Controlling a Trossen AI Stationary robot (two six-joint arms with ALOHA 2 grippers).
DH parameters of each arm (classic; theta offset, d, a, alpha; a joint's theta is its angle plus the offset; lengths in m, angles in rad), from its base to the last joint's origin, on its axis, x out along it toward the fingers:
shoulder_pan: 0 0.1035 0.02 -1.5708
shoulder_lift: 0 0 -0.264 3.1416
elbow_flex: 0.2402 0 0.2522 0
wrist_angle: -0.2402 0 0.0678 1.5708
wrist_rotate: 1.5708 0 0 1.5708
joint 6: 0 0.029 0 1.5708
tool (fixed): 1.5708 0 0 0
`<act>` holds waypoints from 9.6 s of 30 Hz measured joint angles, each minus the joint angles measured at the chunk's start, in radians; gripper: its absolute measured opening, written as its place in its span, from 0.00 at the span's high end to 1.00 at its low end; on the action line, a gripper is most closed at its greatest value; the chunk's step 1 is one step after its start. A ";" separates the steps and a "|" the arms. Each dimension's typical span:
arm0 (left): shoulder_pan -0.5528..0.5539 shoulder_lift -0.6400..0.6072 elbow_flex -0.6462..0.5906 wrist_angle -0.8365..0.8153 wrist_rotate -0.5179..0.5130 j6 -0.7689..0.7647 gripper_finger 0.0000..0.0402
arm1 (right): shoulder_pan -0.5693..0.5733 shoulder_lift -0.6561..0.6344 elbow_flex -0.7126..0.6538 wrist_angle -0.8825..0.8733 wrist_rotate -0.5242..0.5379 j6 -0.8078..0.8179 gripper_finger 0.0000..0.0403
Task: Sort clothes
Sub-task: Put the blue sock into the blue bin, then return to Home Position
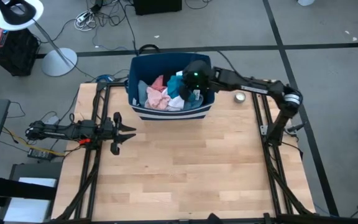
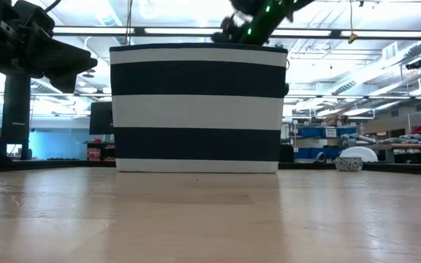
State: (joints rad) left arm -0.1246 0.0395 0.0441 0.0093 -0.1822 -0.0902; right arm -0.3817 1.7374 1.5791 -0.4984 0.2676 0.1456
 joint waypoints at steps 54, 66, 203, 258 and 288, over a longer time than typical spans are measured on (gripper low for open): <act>0.000 0.000 0.000 0.000 0.002 0.000 0.71 | 0.057 -0.237 0.056 -0.301 -0.134 0.089 0.63; 0.000 0.000 0.000 0.000 0.001 0.000 0.71 | 0.114 -0.300 0.057 -0.587 -0.132 0.151 0.63; 0.000 0.000 0.000 0.000 0.001 0.000 0.71 | 0.426 -1.452 -1.571 0.558 0.083 -0.140 0.63; 0.000 0.000 0.000 0.000 -0.002 0.000 0.71 | 0.426 -1.451 -1.571 0.582 0.080 -0.141 0.63; 0.000 0.000 0.000 0.000 0.000 0.000 0.71 | 0.426 -1.451 -1.571 0.582 0.079 -0.141 0.63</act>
State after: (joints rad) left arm -0.1246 0.0392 0.0443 0.0095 -0.1818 -0.0906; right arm 0.0443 0.2863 0.0076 0.0835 0.3470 0.0044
